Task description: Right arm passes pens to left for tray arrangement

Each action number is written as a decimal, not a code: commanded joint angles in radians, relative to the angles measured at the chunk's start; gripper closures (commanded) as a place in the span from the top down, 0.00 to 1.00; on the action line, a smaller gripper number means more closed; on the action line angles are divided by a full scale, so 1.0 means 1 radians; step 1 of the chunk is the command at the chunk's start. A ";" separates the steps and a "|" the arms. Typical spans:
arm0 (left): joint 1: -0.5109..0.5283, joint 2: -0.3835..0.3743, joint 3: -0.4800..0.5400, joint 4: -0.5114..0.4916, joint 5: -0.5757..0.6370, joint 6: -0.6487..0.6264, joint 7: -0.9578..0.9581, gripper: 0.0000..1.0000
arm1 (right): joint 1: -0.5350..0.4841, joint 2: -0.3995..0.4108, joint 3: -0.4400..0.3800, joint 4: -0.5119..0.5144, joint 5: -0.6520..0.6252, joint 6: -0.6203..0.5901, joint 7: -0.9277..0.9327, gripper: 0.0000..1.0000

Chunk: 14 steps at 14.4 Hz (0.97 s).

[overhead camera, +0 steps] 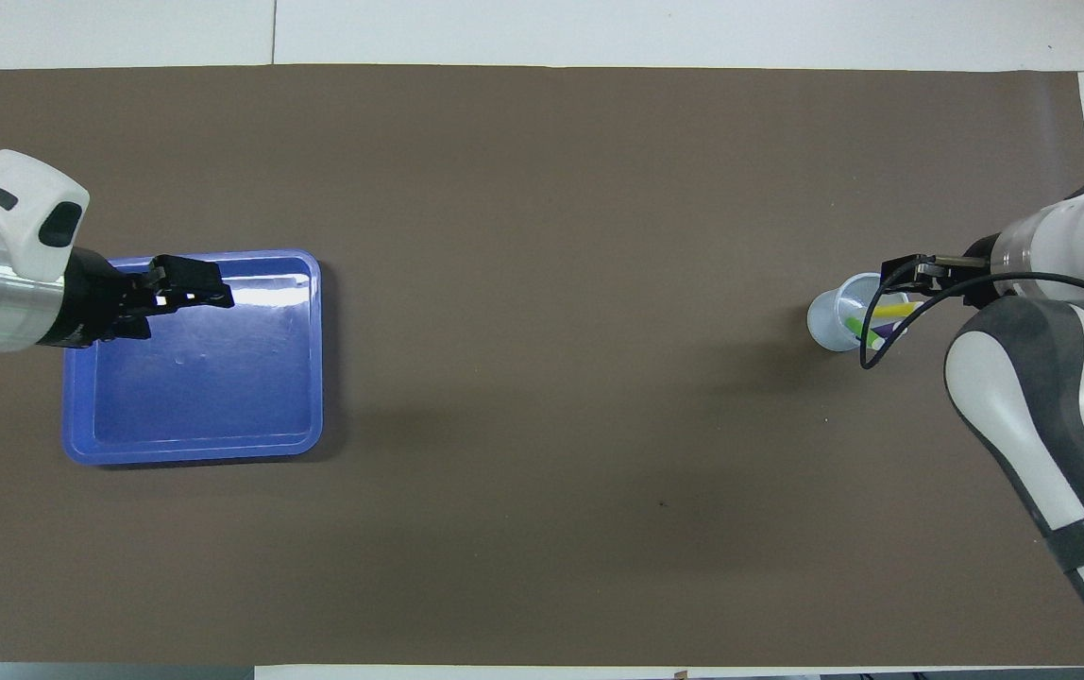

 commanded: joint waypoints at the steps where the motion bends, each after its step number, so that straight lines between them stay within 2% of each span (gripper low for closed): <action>1: -0.052 -0.009 0.009 -0.130 -0.055 0.194 -0.232 1.00 | -0.002 -0.016 -0.001 -0.049 0.003 0.034 0.008 0.91; 3: -0.095 0.033 0.009 -0.152 -0.055 0.336 -0.470 1.00 | -0.002 -0.022 -0.001 -0.066 0.003 0.039 0.008 0.81; 4: -0.117 0.048 0.009 -0.150 -0.055 0.380 -0.615 1.00 | -0.004 -0.022 -0.001 -0.069 0.003 0.049 0.008 0.71; 6: -0.149 0.070 0.009 -0.150 -0.055 0.436 -0.840 1.00 | -0.004 -0.020 -0.002 -0.069 0.003 0.062 0.006 0.41; 8: -0.152 0.080 0.007 -0.150 -0.060 0.486 -0.972 1.00 | -0.004 -0.020 -0.004 -0.069 0.005 0.065 0.011 0.05; 9: -0.155 0.085 0.009 -0.150 -0.093 0.508 -1.047 1.00 | -0.004 -0.020 -0.004 -0.069 0.005 0.071 0.011 0.00; 11: -0.155 0.091 0.012 -0.150 -0.170 0.571 -1.210 1.00 | -0.004 -0.019 -0.004 -0.066 0.005 0.069 0.014 0.00; 14: -0.142 0.102 0.012 -0.146 -0.175 0.597 -1.333 1.00 | -0.004 -0.022 -0.002 -0.037 0.005 0.057 0.015 0.00</action>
